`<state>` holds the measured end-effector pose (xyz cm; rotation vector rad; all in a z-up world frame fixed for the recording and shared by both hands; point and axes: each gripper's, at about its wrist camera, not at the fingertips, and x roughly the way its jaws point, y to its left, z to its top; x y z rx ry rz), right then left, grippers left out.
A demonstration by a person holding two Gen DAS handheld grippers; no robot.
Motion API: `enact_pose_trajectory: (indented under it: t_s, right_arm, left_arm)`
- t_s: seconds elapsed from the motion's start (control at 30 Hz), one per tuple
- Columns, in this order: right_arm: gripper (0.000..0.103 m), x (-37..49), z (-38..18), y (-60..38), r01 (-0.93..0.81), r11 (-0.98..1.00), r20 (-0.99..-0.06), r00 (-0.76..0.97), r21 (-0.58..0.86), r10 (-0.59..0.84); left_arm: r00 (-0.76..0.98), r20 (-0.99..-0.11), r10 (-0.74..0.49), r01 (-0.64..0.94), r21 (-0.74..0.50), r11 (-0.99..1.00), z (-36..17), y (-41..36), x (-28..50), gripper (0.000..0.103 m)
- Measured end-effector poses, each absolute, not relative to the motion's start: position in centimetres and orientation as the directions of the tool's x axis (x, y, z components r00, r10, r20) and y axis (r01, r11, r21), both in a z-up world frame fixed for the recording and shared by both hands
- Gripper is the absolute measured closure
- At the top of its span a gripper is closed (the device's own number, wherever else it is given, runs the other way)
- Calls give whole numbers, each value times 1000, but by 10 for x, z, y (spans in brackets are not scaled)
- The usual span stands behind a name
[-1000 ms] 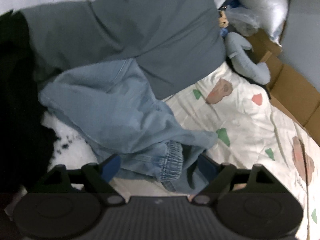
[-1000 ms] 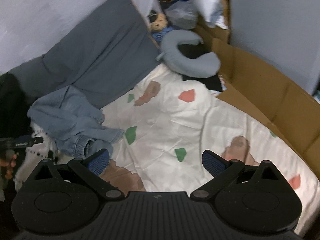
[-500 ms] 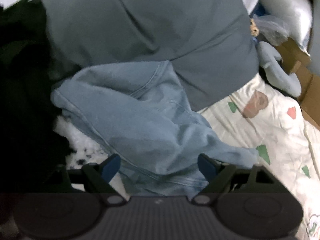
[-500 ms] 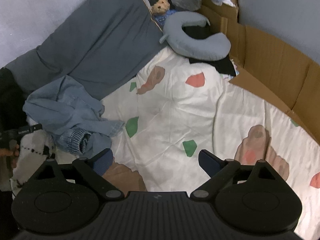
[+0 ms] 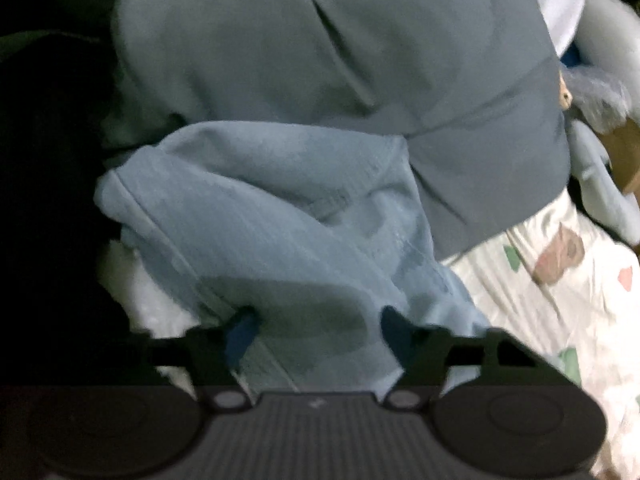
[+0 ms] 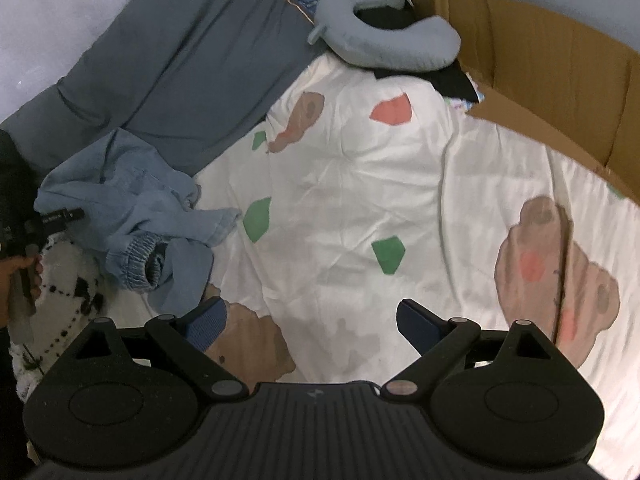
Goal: Fold clothes
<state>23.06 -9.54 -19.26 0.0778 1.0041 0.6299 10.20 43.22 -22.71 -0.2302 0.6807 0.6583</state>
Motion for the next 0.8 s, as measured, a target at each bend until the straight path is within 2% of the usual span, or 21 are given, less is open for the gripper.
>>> enact_pose_trajectory:
  t_s: [0.03,0.07,0.13,0.3,0.53,0.8]
  right_arm:
    - [8,230,-195,-96,-453,822,-763,376,344,527]
    - [8,230,-197,-97,-450,823,-763,375,347,526]
    - [8,230,-201,-98,-442,825,-763,374,352,526]
    - [8,230,-211,-102,-423,829,-765,372,365,526]
    - [8,227,-219,-105,-405,829,-758,374,384,534]
    - [8,223,-205,-98,-437,808,-727,389,395,566]
  left_arm:
    - [582,-645,496,-645,5,764,-225,435,102,70]
    - [580,-642,501,-658,-6,753,-223,438,101,91]
    - [608,-630,483,-656,-57,752,-216,441,98,97]
    - [693,-578,430,-601,-136,787,-188,434,98,100]
    - [767,-534,357,-509,-167,844,-159,407,105,100]
    - [830,-526,186,-331,-195,923,-133,343,115,101]
